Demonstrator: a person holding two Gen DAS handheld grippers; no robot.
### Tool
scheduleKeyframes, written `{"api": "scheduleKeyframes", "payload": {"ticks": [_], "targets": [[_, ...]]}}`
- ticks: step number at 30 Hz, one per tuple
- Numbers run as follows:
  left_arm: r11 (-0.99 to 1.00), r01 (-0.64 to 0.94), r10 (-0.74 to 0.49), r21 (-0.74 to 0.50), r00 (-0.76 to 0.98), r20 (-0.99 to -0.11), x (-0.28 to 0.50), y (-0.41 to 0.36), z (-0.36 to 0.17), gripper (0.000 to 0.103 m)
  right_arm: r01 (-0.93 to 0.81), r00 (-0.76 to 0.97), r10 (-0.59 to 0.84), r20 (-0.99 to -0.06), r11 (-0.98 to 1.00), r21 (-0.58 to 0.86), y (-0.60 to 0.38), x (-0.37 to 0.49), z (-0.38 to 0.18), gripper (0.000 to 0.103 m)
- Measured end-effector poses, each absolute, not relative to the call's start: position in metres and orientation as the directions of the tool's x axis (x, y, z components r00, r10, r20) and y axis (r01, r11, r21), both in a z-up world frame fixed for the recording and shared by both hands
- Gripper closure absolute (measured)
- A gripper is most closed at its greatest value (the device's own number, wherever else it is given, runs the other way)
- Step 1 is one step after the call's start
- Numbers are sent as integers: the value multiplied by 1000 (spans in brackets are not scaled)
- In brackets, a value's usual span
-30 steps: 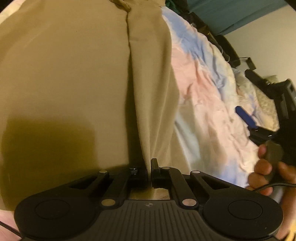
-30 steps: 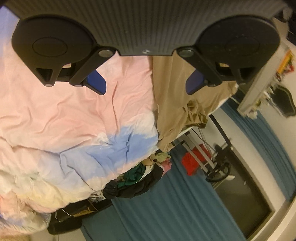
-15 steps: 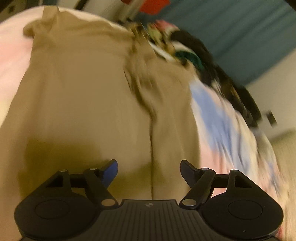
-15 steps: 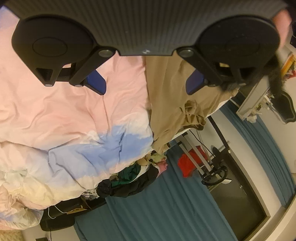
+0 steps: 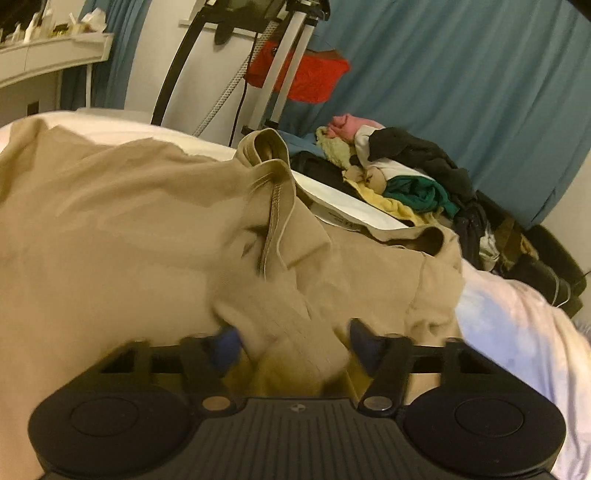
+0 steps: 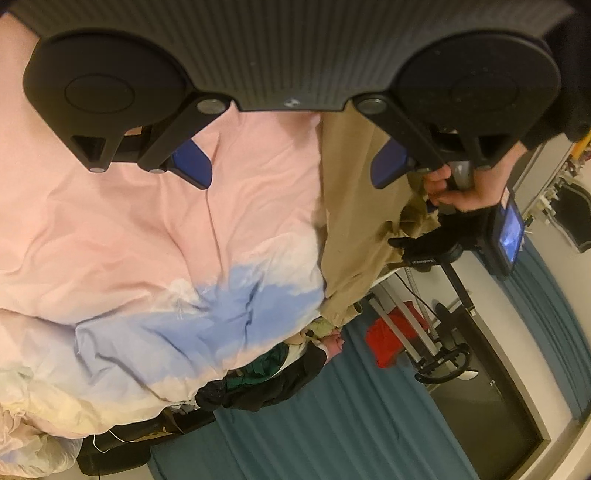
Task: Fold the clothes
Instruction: 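Grasp the shirt side with the left tool and fold it over the center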
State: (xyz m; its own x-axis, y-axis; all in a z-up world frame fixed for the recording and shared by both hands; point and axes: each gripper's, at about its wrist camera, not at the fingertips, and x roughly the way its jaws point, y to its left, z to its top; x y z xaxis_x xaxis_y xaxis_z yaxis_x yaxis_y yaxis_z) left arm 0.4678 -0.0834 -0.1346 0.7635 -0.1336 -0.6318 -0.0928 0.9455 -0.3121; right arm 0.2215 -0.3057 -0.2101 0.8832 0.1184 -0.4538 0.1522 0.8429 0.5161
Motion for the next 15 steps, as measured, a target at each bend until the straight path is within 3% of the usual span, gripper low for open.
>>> {"api": "scheduleKeyframes", "payload": {"ticks": [1, 5, 9, 12, 13, 15], "targets": [[947, -89, -137, -308, 756, -639, 472, -81, -133, 88, 149, 883, 120, -455, 845, 514, -304, 224, -212, 9], [948, -75, -141, -309, 773, -619, 477, -65, -112, 93, 133, 881, 126, -456, 859, 494, -296, 228, -215, 9], [973, -137, -10, -185, 778, -629, 485, -54, -100, 90, 120, 883, 126, -452, 871, 477, -289, 228, -214, 9], [972, -158, 0, -176, 744, -669, 479, -41, -106, 76, 112, 887, 126, -445, 876, 470, -286, 226, -211, 9], [973, -158, 7, -166, 744, -668, 472, -39, -106, 62, 109, 888, 126, -442, 877, 467, -285, 225, -211, 9], [981, -139, 15, -132, 742, -670, 456, -37, -102, 45, 103, 891, 125, -437, 880, 463, -283, 224, -209, 9]]}}
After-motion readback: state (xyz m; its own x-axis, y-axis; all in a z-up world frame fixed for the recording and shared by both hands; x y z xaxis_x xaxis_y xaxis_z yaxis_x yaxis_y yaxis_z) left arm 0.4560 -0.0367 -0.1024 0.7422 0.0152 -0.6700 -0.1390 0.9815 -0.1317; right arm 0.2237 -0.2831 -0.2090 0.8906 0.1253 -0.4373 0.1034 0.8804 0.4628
